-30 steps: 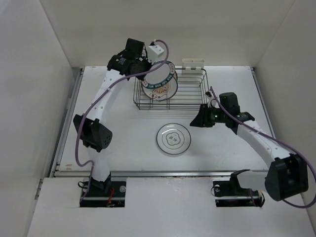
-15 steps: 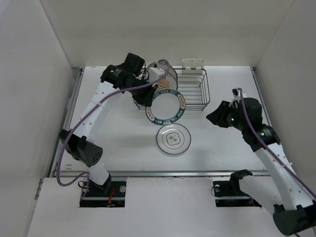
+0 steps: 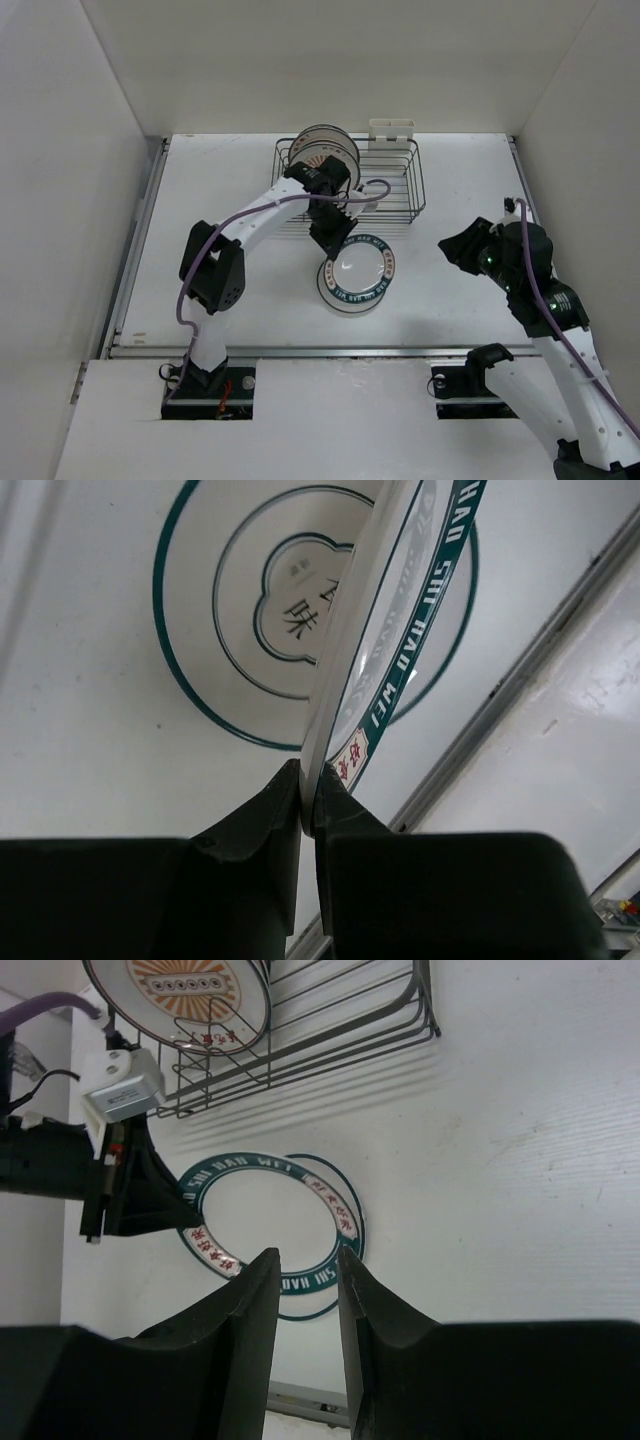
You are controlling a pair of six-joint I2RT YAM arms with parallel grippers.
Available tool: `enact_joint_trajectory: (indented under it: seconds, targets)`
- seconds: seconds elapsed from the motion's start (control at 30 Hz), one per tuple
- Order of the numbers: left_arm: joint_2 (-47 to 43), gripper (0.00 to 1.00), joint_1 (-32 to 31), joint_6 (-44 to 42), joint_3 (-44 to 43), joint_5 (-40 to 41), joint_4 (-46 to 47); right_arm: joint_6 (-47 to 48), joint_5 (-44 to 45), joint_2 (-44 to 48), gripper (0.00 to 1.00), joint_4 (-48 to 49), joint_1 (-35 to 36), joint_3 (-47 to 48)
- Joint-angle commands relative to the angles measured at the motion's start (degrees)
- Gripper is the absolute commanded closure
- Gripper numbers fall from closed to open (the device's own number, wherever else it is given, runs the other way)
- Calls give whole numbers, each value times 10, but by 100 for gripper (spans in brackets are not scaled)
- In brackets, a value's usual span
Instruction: Unload the plates from the dish rack
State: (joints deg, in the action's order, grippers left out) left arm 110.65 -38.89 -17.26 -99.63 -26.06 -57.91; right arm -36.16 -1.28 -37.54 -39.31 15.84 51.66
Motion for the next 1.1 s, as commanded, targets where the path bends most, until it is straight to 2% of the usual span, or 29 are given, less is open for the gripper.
enact_joint_trajectory:
  seconds: [0.0,0.23,0.43,0.47,0.5,0.57,0.6,0.67,1.0,1.07]
  targets:
    - [24,100,1,7,-40,-9,8,-10,8,4,65,-9,2,1]
    - [38,99,1,-35,-24,-9,-29,0,8,4,65,-9,2,1]
    - [57,78,1,-64,-44,-9,-82,12,2,-17,64,2,2,1]
    - [66,69,1,-69,-58,-9,-92,12,2,-17,64,2,2,1]
    - [71,64,1,-75,-64,-9,-100,12,2,-17,61,2,2,1]
    - [80,57,-4,-83,-71,-3,-113,12,2,-17,61,2,2,1]
    - [86,50,-4,-83,-72,3,-113,12,2,-17,59,2,2,1]
    - [86,45,-4,-83,-72,16,-113,12,2,-17,59,2,2,1]
    - [69,38,-27,-83,-47,43,-85,17,-9,-11,59,2,2,-10]
    - [69,36,-27,-77,-39,71,-74,17,-15,-17,59,2,2,-10]
